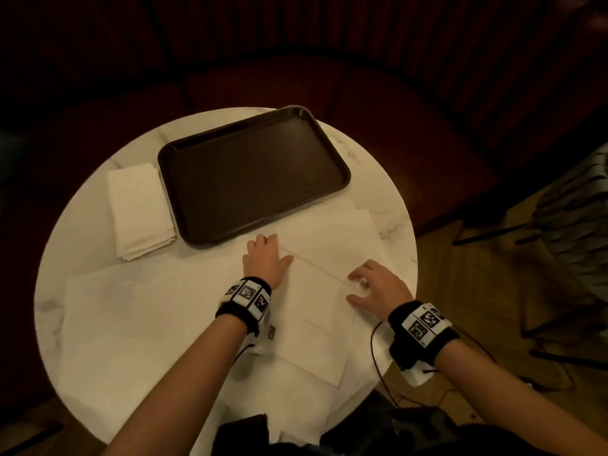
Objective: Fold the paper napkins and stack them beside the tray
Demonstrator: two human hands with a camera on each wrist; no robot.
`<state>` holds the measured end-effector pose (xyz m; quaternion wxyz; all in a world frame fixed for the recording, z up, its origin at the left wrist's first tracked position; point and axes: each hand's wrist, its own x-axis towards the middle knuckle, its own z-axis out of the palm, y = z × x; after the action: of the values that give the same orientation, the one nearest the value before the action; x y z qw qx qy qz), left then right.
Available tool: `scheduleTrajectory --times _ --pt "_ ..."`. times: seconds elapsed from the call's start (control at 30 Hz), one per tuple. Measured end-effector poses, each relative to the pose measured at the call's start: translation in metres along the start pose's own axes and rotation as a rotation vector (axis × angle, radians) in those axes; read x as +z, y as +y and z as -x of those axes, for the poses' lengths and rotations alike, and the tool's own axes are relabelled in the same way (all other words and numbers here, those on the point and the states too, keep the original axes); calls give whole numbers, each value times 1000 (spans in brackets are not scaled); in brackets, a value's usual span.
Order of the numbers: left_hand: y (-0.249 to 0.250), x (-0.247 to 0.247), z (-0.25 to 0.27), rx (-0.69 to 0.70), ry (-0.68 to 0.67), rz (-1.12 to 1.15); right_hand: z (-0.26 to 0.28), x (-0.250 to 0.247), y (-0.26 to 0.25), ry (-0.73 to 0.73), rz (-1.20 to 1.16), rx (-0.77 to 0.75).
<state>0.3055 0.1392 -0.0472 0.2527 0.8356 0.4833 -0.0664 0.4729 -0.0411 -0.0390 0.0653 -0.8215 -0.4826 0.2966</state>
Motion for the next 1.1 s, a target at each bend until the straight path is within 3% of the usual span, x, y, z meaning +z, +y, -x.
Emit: scheduleTrajectory --times 0.23,0.37,0.53,0.67,0.8,0.93,1.03,1.1 --pt "3 -3 -13 -103 1 184 0 7 11 59 -58 -52" --pt "3 -3 -7 -89 83 302 0 4 15 43 -77 -69" --pt "5 -15 13 -4 152 534 2 -5 13 93 -73 -113" --pt "9 -32 35 100 5 800 5 -19 -7 218 -165 -296" --pt "18 -58 63 292 -57 957 5 -29 -40 190 -233 -418" --pt "16 -78 78 435 13 959 3 -31 -65 207 -324 -446" --pt "2 -88 83 434 121 913 3 -28 -80 212 -468 -428" --pt "-14 -92 86 401 262 783 3 -26 -91 204 -510 -434"
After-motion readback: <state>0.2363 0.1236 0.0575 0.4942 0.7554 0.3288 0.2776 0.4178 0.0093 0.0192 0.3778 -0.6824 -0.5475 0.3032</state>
